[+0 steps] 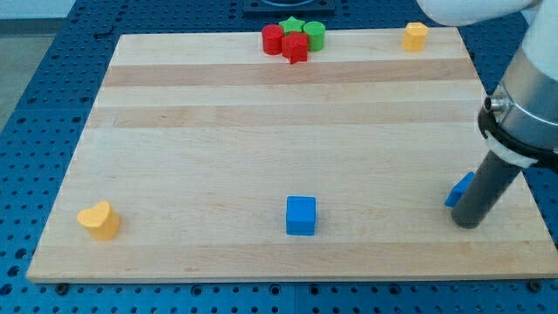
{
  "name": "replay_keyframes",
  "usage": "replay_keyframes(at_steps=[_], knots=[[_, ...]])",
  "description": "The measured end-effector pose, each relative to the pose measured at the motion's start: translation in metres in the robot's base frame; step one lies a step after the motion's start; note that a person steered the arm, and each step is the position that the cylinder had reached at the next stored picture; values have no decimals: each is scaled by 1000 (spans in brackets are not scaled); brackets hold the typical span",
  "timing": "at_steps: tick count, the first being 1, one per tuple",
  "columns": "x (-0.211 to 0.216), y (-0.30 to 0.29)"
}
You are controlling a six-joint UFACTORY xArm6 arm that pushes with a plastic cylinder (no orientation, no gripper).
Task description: Slide the blue triangle closer to the group of the blocks
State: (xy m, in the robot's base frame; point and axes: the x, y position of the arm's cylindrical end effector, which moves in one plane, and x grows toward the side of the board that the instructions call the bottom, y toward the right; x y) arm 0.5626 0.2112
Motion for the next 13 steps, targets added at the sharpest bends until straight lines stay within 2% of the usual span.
replay_keyframes(at_steps=[1,2,4,7,8,10,11,12,13], knots=[[36,44],[50,81],[15,78],[-53,-6],[-54,-10],[-11,22],[-14,-10],[-41,-68],[-88,-104]])
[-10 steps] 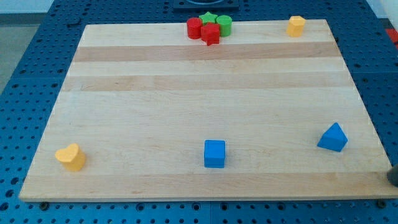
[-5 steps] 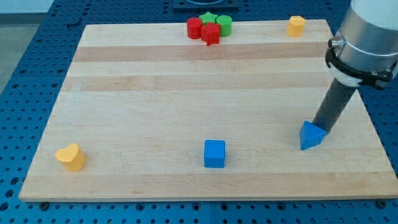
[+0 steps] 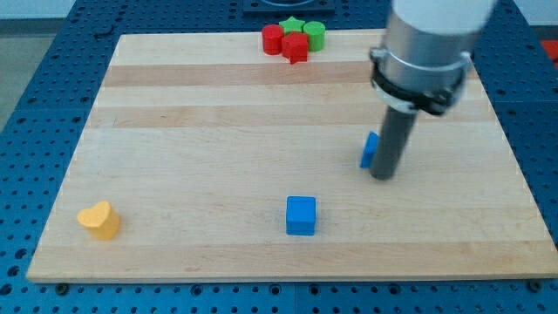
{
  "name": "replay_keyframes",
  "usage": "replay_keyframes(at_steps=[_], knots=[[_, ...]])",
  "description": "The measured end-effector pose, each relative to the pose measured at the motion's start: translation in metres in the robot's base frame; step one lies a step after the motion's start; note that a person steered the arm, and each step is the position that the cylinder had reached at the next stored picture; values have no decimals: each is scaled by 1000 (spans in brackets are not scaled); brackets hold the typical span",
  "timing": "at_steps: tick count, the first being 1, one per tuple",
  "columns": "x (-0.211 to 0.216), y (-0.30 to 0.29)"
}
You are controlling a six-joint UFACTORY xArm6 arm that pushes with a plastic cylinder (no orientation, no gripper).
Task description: Slide the blue triangle closer to the group of the blocks
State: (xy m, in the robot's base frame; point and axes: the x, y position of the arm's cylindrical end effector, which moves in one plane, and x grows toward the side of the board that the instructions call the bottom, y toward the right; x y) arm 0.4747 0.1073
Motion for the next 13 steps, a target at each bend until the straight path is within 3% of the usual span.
replay_keyframes(at_steps=[6,7,9,11,13], knots=[[-190,-15],[-184,-5],[-111,8],[-132,-81],[-136,-53]])
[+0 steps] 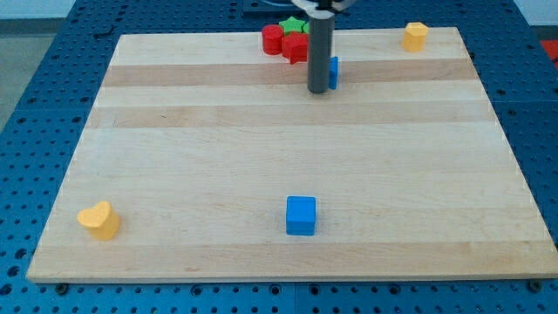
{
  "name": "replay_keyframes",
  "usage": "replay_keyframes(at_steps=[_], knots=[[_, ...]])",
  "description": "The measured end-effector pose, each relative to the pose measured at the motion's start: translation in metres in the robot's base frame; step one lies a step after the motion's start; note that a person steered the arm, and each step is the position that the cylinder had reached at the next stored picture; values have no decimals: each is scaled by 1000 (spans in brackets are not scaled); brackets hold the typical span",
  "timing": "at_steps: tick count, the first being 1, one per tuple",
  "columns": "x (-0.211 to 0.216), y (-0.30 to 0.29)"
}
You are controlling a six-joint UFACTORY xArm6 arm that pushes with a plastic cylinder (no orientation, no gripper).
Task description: Slide the blue triangle closer to the group of the blocks
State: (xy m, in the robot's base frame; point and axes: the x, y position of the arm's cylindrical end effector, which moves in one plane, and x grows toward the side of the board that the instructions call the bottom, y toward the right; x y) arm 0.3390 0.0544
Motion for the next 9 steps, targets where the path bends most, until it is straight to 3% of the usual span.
replay_keyframes(at_steps=[1,3,6,8,9], knots=[[7,19],[-40,13],[-49,10],[-84,0],[-75,2]])
